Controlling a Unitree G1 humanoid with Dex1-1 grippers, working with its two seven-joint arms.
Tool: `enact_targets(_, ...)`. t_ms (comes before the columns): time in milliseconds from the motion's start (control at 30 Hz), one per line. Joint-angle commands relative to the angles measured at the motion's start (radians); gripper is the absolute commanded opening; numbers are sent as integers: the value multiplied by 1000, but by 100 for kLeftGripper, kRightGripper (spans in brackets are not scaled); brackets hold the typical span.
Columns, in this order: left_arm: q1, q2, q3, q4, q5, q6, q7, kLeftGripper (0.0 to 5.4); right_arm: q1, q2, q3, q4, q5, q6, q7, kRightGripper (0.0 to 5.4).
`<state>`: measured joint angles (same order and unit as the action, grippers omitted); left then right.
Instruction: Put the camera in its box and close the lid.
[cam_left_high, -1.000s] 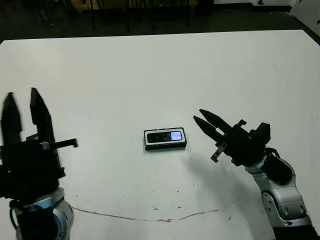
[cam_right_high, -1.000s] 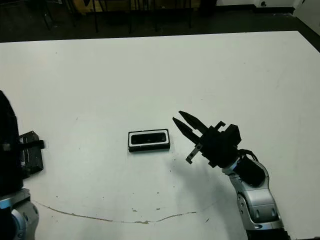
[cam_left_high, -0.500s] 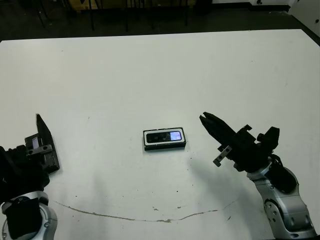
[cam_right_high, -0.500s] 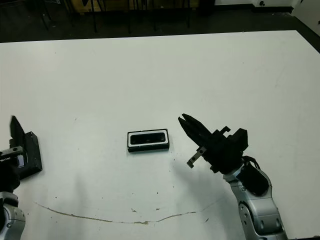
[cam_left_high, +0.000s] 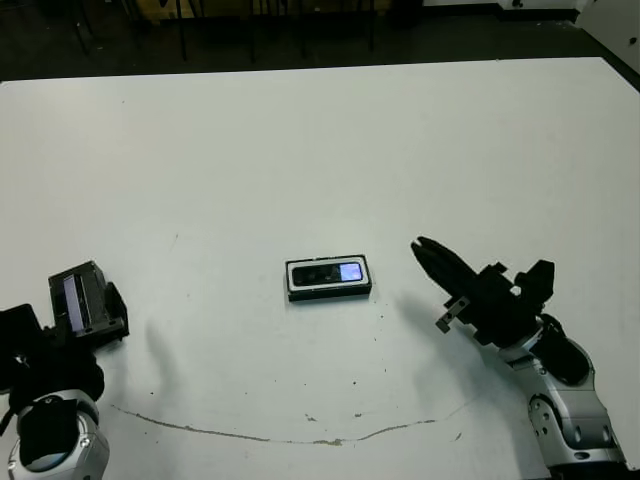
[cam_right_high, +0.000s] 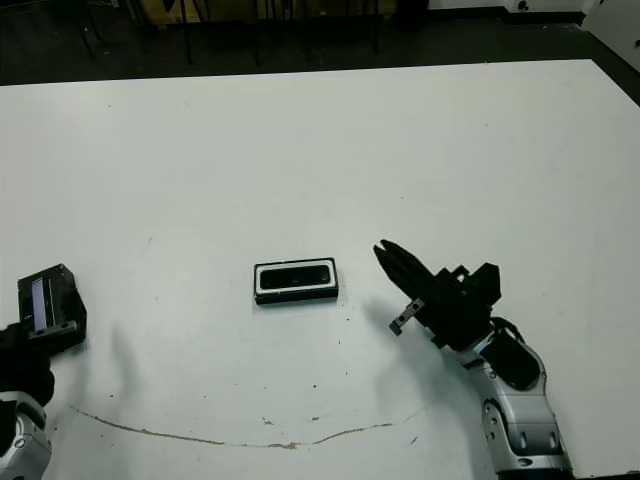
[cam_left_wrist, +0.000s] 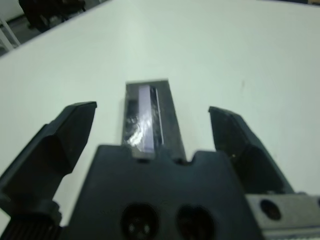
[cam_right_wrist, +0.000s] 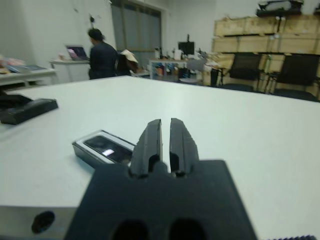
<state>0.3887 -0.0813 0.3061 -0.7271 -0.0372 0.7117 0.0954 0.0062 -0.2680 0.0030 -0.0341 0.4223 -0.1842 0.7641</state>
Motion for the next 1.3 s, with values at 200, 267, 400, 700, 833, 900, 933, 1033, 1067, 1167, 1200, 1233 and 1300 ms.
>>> enact_targets(200, 133, -40, 7, 73, 32, 44, 29, 538, -1, -6, -13, 36, -10, -34, 20, 0)
enact_targets(267, 131, -42, 13, 86, 19, 48, 21, 538, 3, -8, -10, 25, -23, -34, 14, 0)
enact_targets(400, 122, -53, 16, 103, 21, 68, 41, 538, 8, -6, -11, 20, -28, -35, 13, 0)
enact_targets(700, 99, -113, 68, 178, -83, -8, 101, 538, 6, -6, -15, 31, -15, -42, 28, 0)
enact_targets(833, 100, -140, 119, 211, -227, -65, 77, 538, 7, -5, -15, 23, 0, -32, 29, 0)
enact_targets(900, 95, -158, 136, 216, -269, -75, 97, 519, 9, -7, -16, 18, 1, -33, 26, 0)
enact_targets(933, 91, -172, 138, 216, -276, -83, 113, 509, 11, -8, -17, 17, 1, -39, 29, 0)
enact_targets(1033, 93, -186, 114, 215, -266, -102, 153, 459, 24, -18, -24, -1, -2, -42, 31, 0)
enact_targets(1067, 96, -184, 103, 216, -261, -110, 161, 438, 29, -22, -27, -8, -1, -41, 32, 0)
enact_targets(1167, 104, -173, 81, 216, -267, -115, 173, 381, 37, -30, -36, -20, -7, -65, 40, 0)
enact_targets(1200, 107, -166, 77, 218, -271, -116, 171, 362, 39, -31, -39, -23, -4, -67, 41, 0)
enact_targets(1233, 109, -161, 71, 219, -273, -120, 168, 343, 41, -31, -41, -26, 0, -67, 42, 0)
enact_targets(1300, 116, -153, 59, 217, -271, -124, 164, 305, 44, -32, -44, -37, 0, -64, 39, 0)
